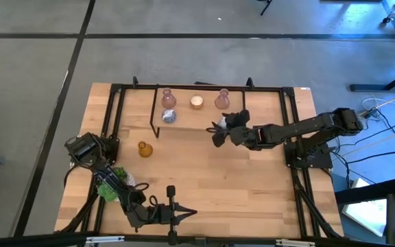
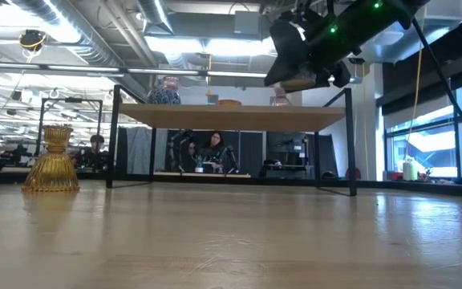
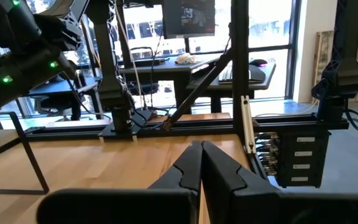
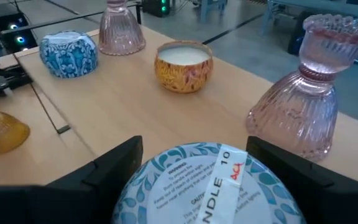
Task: Pick & Place candle stick holders
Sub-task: Put the white candle on the shelf
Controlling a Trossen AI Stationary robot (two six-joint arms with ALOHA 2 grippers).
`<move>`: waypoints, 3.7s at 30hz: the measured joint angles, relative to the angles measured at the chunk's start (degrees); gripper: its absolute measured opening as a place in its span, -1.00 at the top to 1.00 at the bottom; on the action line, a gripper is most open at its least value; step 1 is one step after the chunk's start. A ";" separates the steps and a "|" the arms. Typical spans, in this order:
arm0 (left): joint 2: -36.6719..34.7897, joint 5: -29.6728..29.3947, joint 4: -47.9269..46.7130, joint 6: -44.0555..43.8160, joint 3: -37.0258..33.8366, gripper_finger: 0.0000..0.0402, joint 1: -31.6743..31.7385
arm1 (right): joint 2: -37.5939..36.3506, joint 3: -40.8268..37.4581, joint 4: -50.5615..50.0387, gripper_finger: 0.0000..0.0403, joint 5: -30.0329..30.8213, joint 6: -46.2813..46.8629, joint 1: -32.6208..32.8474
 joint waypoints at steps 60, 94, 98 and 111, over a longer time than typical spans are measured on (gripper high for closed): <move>-0.02 0.04 -0.22 0.00 0.00 0.99 0.00 | 5.18 0.06 5.99 -0.56 0.59 -3.08 -5.97; -3.19 -7.83 3.50 9.88 0.00 0.99 -6.89 | 4.96 9.08 -11.37 -0.16 1.61 -5.88 27.91; -4.11 -8.32 3.50 10.51 0.00 0.99 -7.83 | 4.96 7.67 -18.19 0.28 18.95 3.66 31.87; -4.46 -7.87 3.48 10.86 0.00 0.99 -8.85 | 4.96 4.60 -30.01 0.97 10.44 21.43 27.50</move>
